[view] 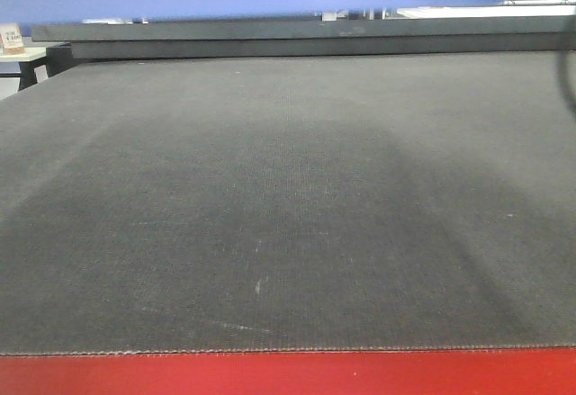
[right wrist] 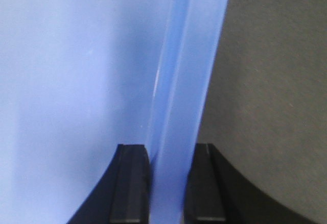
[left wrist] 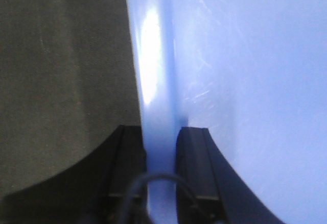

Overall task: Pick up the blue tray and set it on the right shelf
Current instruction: 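Close both grippers on the rims and lift the tray up, then hold the tray raised with both grippers while the base backs away, then carry the tray with both grippers while driving to the steel shelf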

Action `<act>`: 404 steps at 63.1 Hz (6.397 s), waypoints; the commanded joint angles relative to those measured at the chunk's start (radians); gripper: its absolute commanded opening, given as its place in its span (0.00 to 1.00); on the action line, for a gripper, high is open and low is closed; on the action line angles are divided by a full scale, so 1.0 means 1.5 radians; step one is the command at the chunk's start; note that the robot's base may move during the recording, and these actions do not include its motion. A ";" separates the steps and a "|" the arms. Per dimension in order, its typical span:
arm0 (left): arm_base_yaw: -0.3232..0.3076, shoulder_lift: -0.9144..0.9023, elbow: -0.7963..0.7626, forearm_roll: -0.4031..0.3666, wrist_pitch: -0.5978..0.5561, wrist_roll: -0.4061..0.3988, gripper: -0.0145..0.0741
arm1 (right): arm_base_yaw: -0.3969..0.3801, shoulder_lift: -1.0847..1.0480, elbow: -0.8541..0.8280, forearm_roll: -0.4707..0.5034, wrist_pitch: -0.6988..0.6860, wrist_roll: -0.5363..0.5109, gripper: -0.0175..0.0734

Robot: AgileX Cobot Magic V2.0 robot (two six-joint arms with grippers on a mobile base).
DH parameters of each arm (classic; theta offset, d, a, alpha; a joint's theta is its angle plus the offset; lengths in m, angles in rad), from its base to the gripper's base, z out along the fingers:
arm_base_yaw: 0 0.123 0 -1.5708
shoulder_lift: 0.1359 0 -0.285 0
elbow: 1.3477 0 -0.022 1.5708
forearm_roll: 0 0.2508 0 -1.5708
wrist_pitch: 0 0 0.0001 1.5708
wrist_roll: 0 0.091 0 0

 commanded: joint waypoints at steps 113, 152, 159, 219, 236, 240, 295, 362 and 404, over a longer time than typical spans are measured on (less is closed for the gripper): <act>-0.037 -0.033 -0.022 -0.089 0.065 -0.014 0.11 | 0.034 -0.125 0.046 -0.032 0.031 -0.041 0.26; -0.037 -0.033 -0.022 -0.089 0.065 -0.014 0.11 | 0.034 -0.125 0.046 -0.032 0.031 -0.041 0.26; -0.037 -0.033 -0.022 -0.097 0.065 -0.014 0.11 | 0.034 -0.125 0.046 -0.032 0.031 -0.041 0.26; -0.037 -0.033 -0.022 -0.099 0.065 -0.014 0.11 | 0.034 -0.125 0.046 -0.032 0.031 -0.041 0.26; -0.037 -0.033 -0.022 -0.099 0.065 -0.014 0.11 | 0.034 -0.125 0.046 -0.032 0.031 -0.041 0.26; -0.037 -0.033 -0.022 -0.099 0.065 -0.014 0.11 | 0.034 -0.125 0.046 -0.032 0.031 -0.041 0.26; -0.037 -0.033 -0.022 -0.099 0.065 -0.014 0.11 | 0.034 -0.125 0.046 -0.032 0.031 -0.041 0.26; -0.037 -0.033 -0.022 -0.123 0.065 -0.014 0.11 | 0.034 -0.125 0.046 -0.032 0.031 -0.041 0.26; -0.037 -0.033 -0.022 -0.124 0.065 -0.014 0.11 | 0.034 -0.125 0.046 -0.032 0.031 -0.041 0.26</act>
